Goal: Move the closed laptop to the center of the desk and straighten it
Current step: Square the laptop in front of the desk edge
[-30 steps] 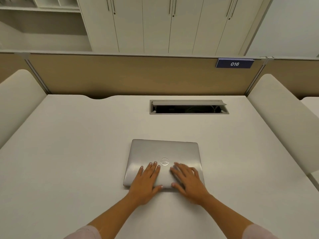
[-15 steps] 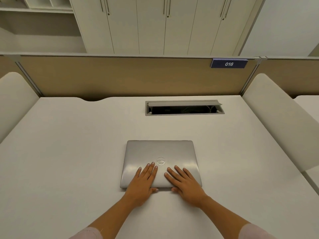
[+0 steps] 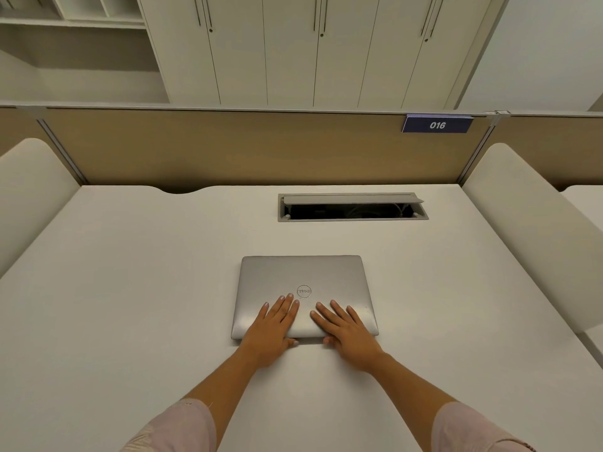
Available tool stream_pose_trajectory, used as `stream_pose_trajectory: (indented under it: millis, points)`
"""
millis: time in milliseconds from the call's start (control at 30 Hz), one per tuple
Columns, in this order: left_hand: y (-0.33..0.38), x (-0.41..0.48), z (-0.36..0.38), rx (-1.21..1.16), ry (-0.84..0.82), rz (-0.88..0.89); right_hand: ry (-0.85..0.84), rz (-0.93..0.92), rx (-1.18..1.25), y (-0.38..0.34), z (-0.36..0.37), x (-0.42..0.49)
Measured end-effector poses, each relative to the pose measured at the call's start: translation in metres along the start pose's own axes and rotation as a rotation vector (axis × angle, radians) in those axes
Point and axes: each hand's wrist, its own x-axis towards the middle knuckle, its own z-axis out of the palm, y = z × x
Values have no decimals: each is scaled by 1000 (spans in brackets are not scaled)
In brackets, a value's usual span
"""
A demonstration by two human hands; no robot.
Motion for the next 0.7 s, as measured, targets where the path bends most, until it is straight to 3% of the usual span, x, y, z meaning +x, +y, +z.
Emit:
stream_pose_trajectory:
  millis: [567, 700]
  points:
    - [-7, 6, 4, -32, 22, -25, 30, 58, 64, -6, 8, 4]
    - [3, -5, 15, -28, 111, -55, 79, 107, 79, -11, 15, -3]
